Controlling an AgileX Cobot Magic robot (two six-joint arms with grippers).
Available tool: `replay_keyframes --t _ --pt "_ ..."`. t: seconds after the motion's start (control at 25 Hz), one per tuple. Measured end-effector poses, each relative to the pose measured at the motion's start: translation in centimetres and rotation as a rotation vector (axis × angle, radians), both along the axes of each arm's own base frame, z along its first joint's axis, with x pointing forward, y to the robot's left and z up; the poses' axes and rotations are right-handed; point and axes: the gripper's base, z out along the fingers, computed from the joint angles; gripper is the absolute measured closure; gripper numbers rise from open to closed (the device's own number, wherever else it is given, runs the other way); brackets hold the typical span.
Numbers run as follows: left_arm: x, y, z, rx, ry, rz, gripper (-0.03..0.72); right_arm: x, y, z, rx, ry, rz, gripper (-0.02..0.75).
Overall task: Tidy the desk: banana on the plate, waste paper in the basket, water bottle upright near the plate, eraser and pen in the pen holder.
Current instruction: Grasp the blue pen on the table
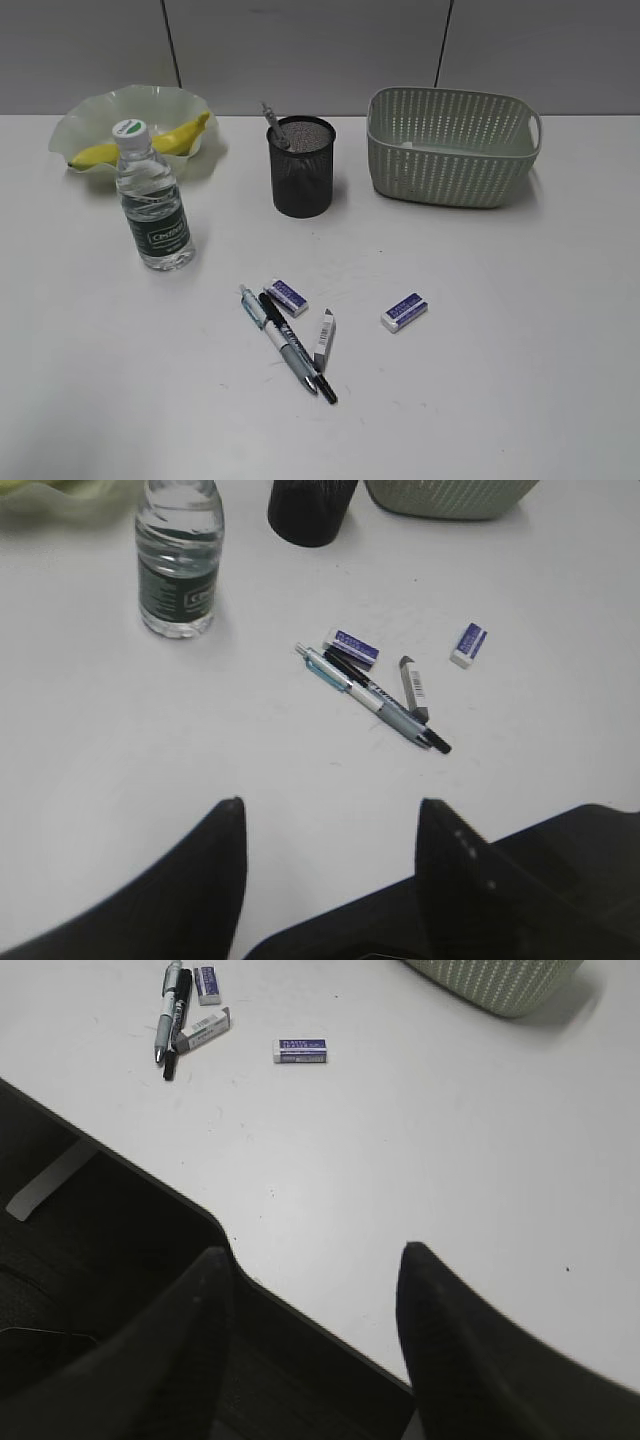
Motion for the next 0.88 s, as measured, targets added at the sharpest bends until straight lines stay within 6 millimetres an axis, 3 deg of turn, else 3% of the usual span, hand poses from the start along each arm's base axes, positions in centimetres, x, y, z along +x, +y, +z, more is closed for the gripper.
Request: replay_keyframes --t 0.12,0.24,0.52,0.88 --pt "3.2 -1.6 -0.8 -0.074 0.107 0.024 0.284 0.2 0.1 0.1 0.012 -0.017 0.0 0.311" --pt "6.7 -3.2 -3.0 -0.121 0.269 0.067 0.284 0.5 0.4 0.2 0.038 -0.058 0.0 0.311" --pt "11.5 -6.9 -7.5 -0.123 0.504 0.09 0.284 1.1 0.7 0.1 0.066 -0.1 0.0 0.311" --pt "17.7 -13.3 -10.8 -0.153 0.808 0.15 0.284 1.1 0.7 0.1 0.068 -0.102 0.0 0.311"
